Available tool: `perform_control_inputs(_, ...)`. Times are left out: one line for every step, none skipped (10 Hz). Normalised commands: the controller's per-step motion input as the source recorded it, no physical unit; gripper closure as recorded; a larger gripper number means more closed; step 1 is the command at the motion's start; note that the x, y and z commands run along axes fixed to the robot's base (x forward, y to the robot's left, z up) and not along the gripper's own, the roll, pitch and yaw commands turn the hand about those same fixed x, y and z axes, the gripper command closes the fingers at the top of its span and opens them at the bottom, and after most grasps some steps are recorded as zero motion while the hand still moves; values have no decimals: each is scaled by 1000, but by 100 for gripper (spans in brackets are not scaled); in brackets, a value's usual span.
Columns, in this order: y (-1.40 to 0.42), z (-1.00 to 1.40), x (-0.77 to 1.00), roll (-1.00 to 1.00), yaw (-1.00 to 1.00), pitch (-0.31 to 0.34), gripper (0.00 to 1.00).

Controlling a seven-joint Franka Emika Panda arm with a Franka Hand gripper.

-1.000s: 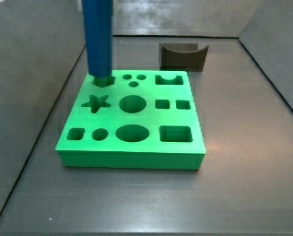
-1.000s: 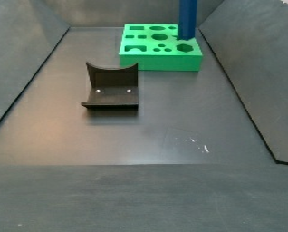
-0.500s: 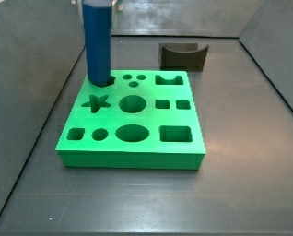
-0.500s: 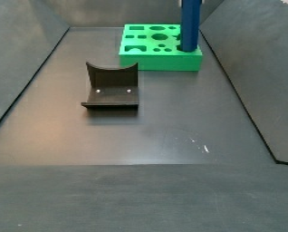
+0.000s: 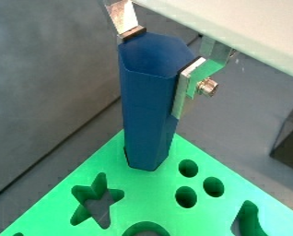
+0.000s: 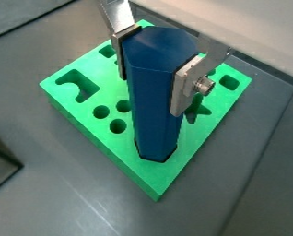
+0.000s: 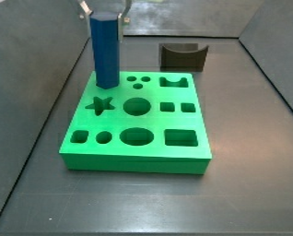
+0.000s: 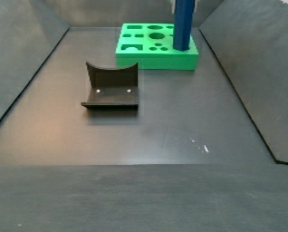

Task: Insert the hexagon object.

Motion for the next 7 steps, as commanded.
perform_control_inputs(-94, -186, -283, 71, -57, -343, 100)
perform_control_inputs(-206, -231, -289, 164, 0, -296, 100)
perform_control_inputs(-271, -260, -111, 340, 29, -196, 100)
perform_control_inputs(-229, -334, -49, 300, 94, -187, 100)
perform_control_inputs(-277, -223, 0, 316, 94, -91, 100)
perform_control_inputs(-409, -126, 131, 424, 143, 0, 100)
perform_control_inputs(-197, -320, 246, 234, 86, 11, 100)
